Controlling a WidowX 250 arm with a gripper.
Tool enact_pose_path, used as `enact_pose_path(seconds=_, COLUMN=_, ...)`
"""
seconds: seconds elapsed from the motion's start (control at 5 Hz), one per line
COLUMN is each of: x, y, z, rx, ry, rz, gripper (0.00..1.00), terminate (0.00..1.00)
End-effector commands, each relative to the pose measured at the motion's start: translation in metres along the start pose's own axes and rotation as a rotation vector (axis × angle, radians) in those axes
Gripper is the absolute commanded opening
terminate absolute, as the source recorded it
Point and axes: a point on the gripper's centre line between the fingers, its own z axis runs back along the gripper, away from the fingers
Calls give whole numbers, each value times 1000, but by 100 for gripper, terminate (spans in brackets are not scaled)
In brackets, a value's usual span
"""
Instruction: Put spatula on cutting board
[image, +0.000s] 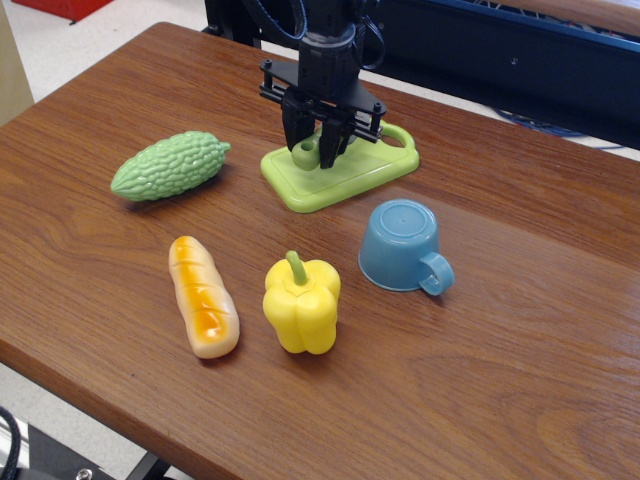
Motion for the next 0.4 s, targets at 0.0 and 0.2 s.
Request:
enact_pose_path(seconds=0.0, x=0, y=-9, z=10, rx=-27, ry=-51, rz=103, gripper=100, terminate=0)
enact_pose_path(seconds=0.2, x=3, y=-7, z=17, rx=-29, ry=-48, rz=129, gripper=100, terminate=100)
